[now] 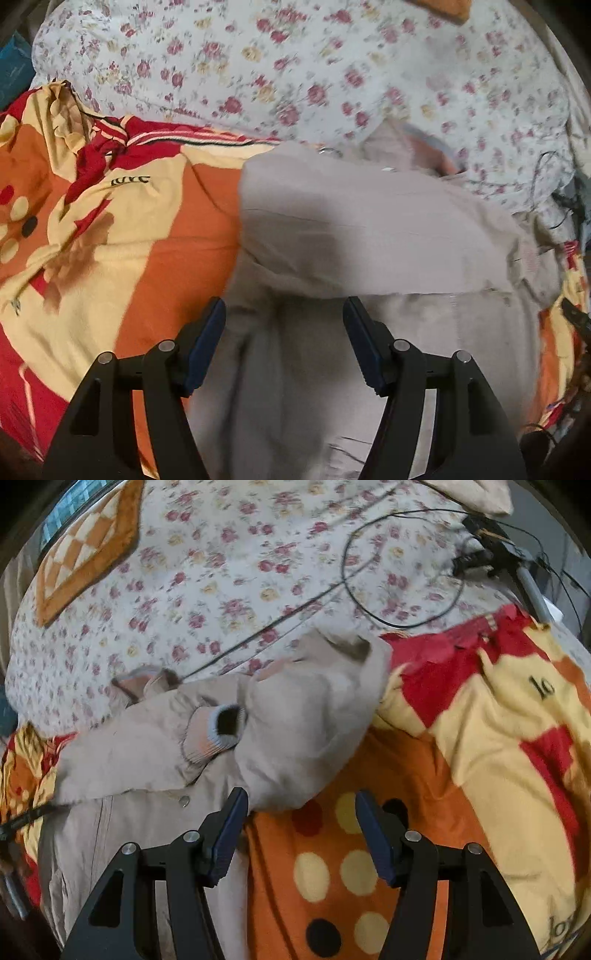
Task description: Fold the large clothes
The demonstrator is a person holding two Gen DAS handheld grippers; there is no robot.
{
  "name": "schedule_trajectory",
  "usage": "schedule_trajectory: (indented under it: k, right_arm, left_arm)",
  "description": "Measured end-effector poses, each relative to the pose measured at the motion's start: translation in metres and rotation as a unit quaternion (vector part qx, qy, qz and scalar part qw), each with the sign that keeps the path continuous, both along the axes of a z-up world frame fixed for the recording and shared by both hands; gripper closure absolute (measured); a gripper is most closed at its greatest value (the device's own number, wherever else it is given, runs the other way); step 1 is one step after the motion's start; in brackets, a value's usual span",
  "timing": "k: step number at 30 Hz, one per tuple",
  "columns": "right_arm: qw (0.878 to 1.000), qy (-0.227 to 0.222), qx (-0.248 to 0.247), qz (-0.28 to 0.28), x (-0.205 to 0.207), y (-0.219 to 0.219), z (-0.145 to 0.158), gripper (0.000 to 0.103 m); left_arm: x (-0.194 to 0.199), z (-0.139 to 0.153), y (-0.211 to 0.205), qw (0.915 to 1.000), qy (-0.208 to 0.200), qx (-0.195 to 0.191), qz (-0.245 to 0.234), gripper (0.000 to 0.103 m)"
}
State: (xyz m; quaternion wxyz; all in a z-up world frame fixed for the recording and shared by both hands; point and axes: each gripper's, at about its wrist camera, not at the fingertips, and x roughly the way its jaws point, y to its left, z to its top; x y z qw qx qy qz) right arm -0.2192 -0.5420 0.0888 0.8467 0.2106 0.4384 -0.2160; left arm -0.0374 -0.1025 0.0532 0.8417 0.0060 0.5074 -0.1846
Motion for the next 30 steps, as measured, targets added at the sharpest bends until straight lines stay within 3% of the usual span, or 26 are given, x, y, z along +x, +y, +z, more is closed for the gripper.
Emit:
schedule_trajectory:
  k: [4,10,14,17,21,23,25,28,30]
  right_arm:
    - [0.998,-0.027,0.016,-0.053,0.002,-0.023,0.005,0.038]
    - [0.997,-0.008,-0.062,-0.047,0.045,-0.046,0.022,0.037]
    - [0.988,0.066,-0.138,0.014,0.103,-0.049,0.016,0.037]
    - [0.973,0.116,-0.192,0.061,0.144,-0.056,0.001,0.034]
    - [0.948,0.197,-0.213,0.13,0.182,-0.065,-0.037,0.031]
    - [0.945,0.22,-0.189,0.151,0.188,-0.068,-0.053,0.042]
    - [0.949,0.217,-0.177,0.145,0.185,-0.069,-0.056,0.099]
    - [0.978,0.128,-0.125,0.107,0.16,-0.08,-0.027,0.101]
    - [0.989,0.08,-0.098,0.072,0.139,-0.088,0.0,0.101]
  left_arm:
    - [-0.012,0.005,0.001,0.9991,-0.034,-0.026,0.007,0.032]
    - [-0.001,-0.017,-0.003,0.9996,-0.025,-0.014,0.001,0.031]
    - [0.003,-0.028,-0.007,0.9999,-0.015,-0.003,-0.008,0.031]
    - [0.004,-0.032,-0.009,0.9999,-0.009,-0.001,-0.012,0.031]
    - [0.005,-0.032,-0.01,0.9998,-0.009,-0.003,-0.015,0.029]
    - [0.007,-0.033,-0.01,0.9999,-0.008,-0.004,-0.014,0.029]
    - [0.009,-0.034,-0.01,0.9999,-0.004,-0.003,-0.013,0.029]
    - [0.009,-0.032,-0.01,0.9999,-0.002,-0.008,-0.01,0.029]
    - [0.009,-0.028,-0.006,0.9998,-0.001,-0.018,-0.007,0.029]
